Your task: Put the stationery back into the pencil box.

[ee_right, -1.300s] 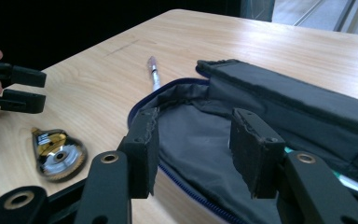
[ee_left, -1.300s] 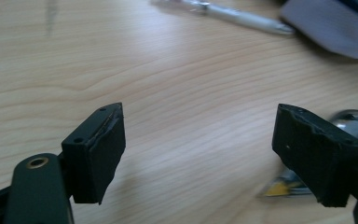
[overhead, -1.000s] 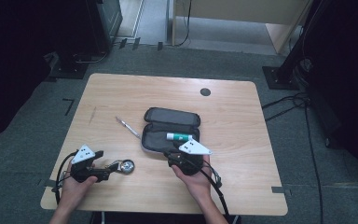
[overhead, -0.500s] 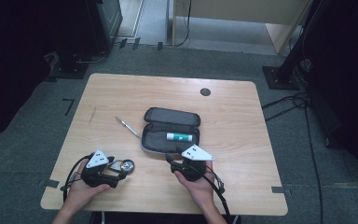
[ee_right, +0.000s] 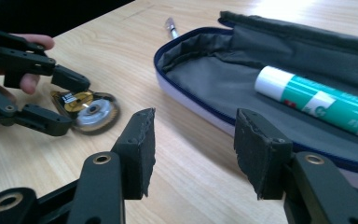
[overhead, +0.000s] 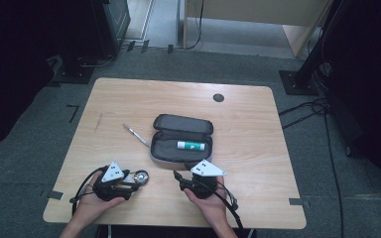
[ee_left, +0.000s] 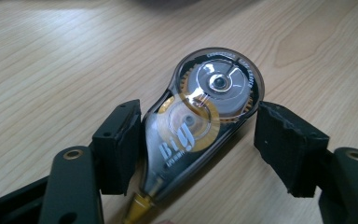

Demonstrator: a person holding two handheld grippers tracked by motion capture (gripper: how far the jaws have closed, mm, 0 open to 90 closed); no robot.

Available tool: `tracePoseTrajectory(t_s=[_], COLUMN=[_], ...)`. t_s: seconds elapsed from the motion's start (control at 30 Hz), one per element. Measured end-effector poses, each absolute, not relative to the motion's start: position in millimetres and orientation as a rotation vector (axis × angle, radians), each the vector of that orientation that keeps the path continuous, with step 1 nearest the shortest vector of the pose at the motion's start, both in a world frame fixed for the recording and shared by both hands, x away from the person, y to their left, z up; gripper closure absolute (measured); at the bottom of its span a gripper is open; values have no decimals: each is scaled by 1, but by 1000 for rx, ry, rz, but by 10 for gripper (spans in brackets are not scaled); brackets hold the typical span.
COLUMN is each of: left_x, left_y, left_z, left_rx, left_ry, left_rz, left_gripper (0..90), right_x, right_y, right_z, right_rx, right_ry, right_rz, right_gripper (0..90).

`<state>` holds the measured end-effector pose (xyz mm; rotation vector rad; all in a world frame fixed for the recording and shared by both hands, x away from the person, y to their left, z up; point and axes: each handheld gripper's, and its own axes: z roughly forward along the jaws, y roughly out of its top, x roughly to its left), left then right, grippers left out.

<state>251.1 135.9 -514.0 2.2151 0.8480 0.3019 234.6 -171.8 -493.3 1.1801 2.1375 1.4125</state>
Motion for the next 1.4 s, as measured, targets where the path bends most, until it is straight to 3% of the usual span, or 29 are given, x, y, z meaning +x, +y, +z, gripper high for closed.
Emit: tracePoseTrajectory(t_s=[0.6,0.9,1.0,1.1,1.2,1.4], left_x=[246,245,246,245,244,242], left_y=[103,84,87,95,112,147], left_z=[-514,-514,-513,-511,-509,-505], left_rx=[2233,2260,2245,2244,2234,2202], left_ry=[750,689,710,722,753,766], left_rz=[272,283,284,288,298,276], left_gripper=[496,500,355,305,316,452], right_x=[226,223,223,223,223,224], right_y=[-169,-174,-176,-177,-177,-174], right_z=[-505,-509,-509,-509,-508,-509], right_rx=[1175,1197,1201,1209,1209,1203], right_ry=[2197,2191,2184,2182,2184,2197], right_rz=[1426,1407,1407,1416,1422,1427], right_gripper=[483,484,484,484,484,485])
